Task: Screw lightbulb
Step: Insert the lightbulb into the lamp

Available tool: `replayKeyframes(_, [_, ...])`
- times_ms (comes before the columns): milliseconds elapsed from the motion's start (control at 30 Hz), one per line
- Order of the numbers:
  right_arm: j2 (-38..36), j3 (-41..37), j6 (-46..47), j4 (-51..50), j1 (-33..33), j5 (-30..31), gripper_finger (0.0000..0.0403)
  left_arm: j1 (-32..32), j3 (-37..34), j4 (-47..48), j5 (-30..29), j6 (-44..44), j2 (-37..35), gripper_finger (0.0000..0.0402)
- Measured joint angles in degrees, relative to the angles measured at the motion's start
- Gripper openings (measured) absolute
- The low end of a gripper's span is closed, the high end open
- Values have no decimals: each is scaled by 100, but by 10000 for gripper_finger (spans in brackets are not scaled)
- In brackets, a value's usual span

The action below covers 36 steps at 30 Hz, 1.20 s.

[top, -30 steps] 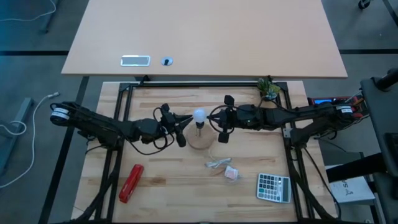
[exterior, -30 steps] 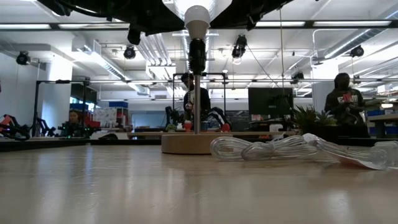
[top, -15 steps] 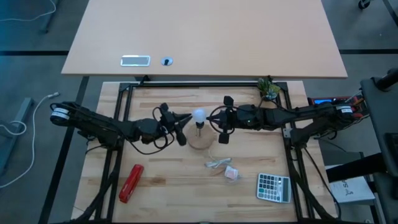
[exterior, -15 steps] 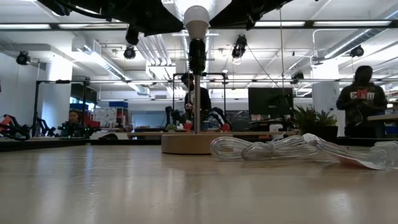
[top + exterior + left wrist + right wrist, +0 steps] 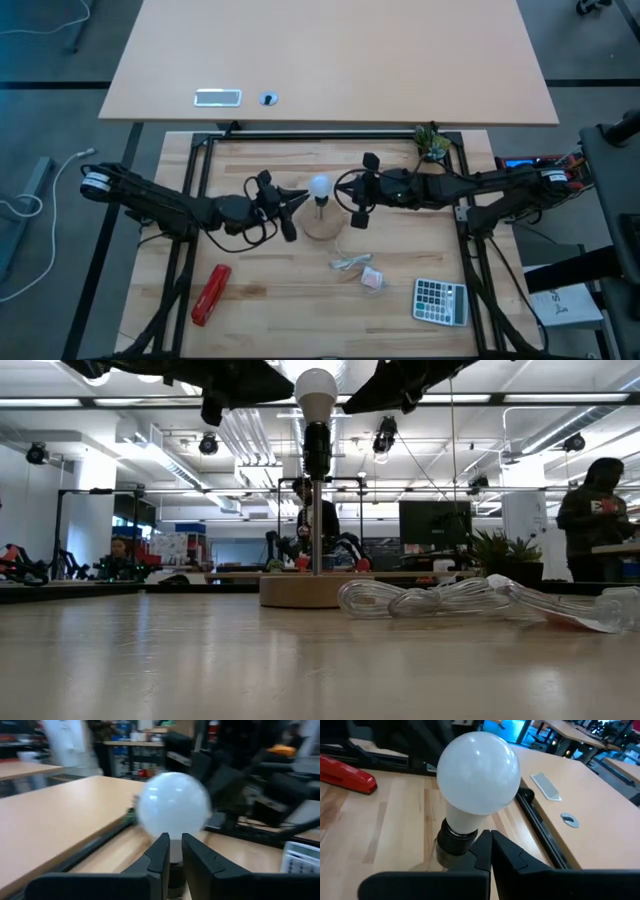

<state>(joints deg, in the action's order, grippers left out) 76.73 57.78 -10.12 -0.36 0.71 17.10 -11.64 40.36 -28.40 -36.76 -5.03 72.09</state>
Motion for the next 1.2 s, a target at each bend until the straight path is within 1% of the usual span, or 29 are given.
replayKeyframes(67, [7,0,-72,70,-13,0,0,0,0,7,182,-59,40,41])
replayKeyframes(167, [100,0,-105,284,-24,-52,0,53,0,8,175,-70,117,41])
replayKeyframes(500, [378,0,-143,450,-22,-113,0,227,0,-11,121,-60,197,41])
replayKeyframes(633, [404,0,-99,448,-22,-137,0,298,0,-11,118,-54,197,41])
replayKeyframes(833, [404,0,9,517,-6,-406,0,367,0,17,107,-49,197,41])
replayKeyframes(1067, [407,0,51,508,59,-404,0,367,0,162,109,-113,197,41])
replayKeyframes(1200, [386,0,132,319,68,-350,0,332,0,190,119,-151,144,41])
